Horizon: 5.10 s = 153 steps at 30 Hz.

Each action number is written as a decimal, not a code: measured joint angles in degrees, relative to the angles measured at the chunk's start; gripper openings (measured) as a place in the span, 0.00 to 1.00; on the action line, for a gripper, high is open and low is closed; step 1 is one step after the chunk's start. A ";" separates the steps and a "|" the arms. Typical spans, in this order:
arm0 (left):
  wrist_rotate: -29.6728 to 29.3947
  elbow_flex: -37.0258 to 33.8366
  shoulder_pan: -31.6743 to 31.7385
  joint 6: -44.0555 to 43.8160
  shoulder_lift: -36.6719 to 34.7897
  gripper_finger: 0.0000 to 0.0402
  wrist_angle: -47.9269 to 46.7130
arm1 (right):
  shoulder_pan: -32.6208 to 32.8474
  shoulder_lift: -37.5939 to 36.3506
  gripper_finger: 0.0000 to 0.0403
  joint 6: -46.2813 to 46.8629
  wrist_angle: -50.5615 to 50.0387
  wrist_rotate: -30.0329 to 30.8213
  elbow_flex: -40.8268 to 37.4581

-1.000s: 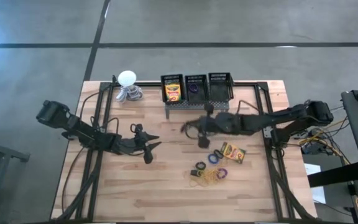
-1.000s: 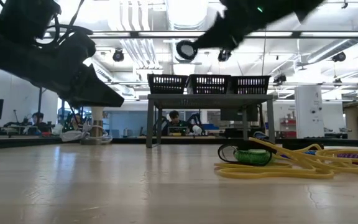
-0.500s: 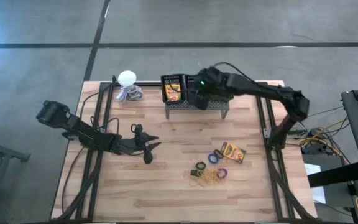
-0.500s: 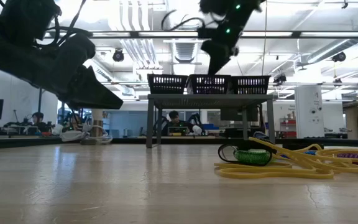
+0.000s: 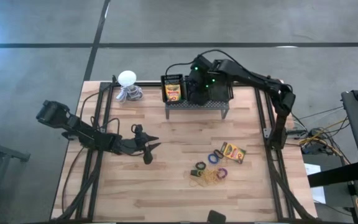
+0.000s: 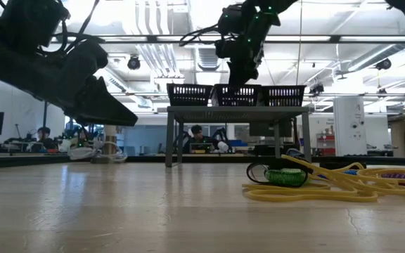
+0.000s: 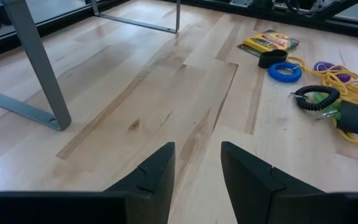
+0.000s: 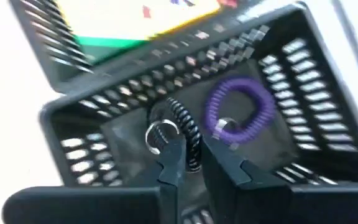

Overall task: Pick & Place Office Desk Supplies
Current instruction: Put the black spring keychain into the middle black bin on the shelf, then put the yellow crayon box into the left black bin on the shelf

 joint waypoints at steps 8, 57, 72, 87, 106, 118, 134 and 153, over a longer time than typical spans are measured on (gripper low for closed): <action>0.21 0.00 0.00 -0.07 0.00 0.34 -0.42 | -1.85 0.00 0.32 0.61 -1.30 -2.94 -0.01; 2.30 0.02 -0.48 -1.00 0.00 0.34 0.91 | 39.16 -47.34 0.70 41.64 31.62 4.46 -83.04; 1.73 0.13 -0.50 -0.76 -0.02 0.34 5.07 | 45.77 -18.29 0.60 62.58 36.26 25.84 -65.19; 13.14 10.78 -0.83 6.66 14.64 0.34 9.48 | 42.31 -6.31 0.57 44.95 48.08 29.42 -49.47; 34.48 29.12 10.25 0.39 35.30 0.10 -0.40 | 26.47 -24.65 0.57 44.67 67.44 -1.85 -75.27; 34.13 35.05 13.78 2.00 38.70 0.02 -4.21 | 23.88 -13.60 0.57 44.25 72.04 -10.43 -71.42; 32.95 35.01 13.90 2.14 39.06 0.02 -4.81 | 24.31 -9.61 0.55 40.26 68.65 -23.90 -65.59; 24.37 28.43 11.84 7.82 18.56 0.02 -23.28 | 31.32 -11.85 0.09 37.57 108.99 0.55 -81.27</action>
